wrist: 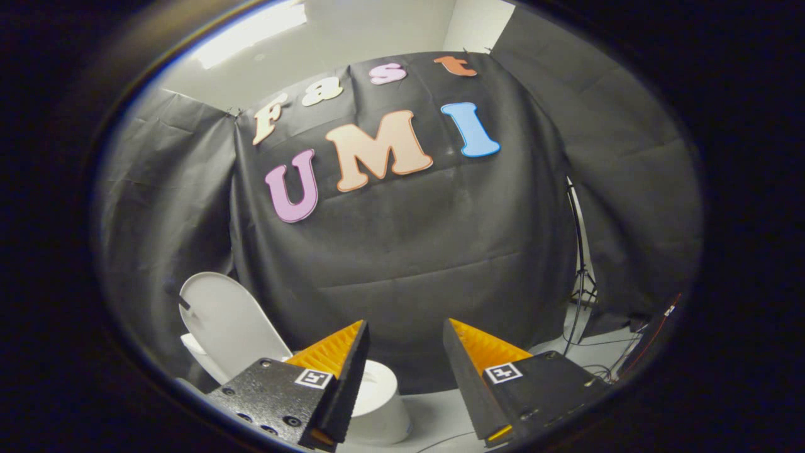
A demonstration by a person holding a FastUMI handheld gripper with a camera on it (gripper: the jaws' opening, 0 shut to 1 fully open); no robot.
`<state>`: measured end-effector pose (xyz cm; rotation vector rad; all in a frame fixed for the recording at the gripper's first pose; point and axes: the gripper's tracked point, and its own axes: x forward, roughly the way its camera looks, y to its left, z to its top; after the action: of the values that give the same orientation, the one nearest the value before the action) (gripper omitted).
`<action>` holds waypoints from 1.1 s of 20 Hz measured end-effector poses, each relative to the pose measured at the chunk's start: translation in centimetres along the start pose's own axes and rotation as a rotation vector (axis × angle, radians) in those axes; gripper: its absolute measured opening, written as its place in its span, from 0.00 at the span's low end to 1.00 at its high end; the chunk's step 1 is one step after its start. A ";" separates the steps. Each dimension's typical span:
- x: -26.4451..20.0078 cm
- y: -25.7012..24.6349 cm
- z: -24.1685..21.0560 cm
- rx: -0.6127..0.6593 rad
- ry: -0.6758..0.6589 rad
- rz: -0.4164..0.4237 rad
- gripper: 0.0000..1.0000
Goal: Open the toilet lid.
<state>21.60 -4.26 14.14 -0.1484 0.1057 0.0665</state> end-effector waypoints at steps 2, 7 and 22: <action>-0.2 -1.6 -0.3 0.010 0.014 -0.010 0.73; -2.3 -3.1 -1.7 -0.031 0.081 0.047 0.73; -4.7 -6.7 -2.5 -0.137 0.137 -0.059 0.73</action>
<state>17.15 -11.48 13.14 -0.2932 0.2331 0.0046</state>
